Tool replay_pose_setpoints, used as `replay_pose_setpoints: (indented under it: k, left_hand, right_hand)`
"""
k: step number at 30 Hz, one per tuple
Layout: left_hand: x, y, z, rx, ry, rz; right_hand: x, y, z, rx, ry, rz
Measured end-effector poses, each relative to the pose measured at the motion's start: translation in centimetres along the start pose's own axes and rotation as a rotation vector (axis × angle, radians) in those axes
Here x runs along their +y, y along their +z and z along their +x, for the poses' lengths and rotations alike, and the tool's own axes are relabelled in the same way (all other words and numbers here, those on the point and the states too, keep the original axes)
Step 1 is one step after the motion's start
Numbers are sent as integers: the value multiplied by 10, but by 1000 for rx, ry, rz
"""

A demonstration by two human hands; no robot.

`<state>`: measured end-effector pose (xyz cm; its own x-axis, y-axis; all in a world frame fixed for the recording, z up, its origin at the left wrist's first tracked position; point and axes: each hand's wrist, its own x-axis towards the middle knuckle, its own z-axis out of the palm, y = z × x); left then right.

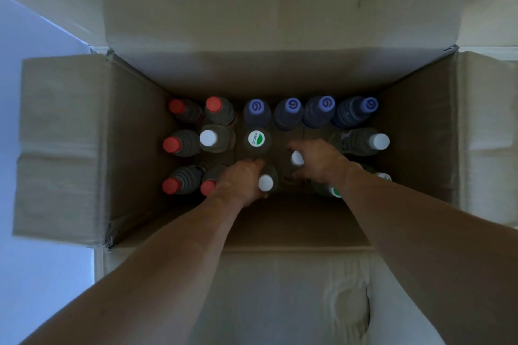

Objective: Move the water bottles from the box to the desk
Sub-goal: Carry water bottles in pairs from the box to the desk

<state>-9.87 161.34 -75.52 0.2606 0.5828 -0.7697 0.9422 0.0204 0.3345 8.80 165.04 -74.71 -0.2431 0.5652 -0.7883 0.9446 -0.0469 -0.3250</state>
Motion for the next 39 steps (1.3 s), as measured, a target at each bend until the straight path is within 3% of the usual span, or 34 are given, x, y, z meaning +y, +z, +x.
replay_pose_setpoints:
  k: [13,21,26,32,39]
  left_hand:
    - [7,-11,-4,24,28,2]
    - [27,-80,-53,56,125,-243]
    - [41,-138,-82,91,116,-441]
    - [54,-197,-122,13,-12,-805]
    - [79,-230,-165,2,-26,-1081]
  right_hand:
    - [4,12,-8,55,-23,86]
    - [-5,-47,-62,130,-96,313]
    - [-19,-97,-93,117,-78,579]
    - [-38,-146,-135,90,-11,940]
    - [-78,-189,-182,175,34,1237]
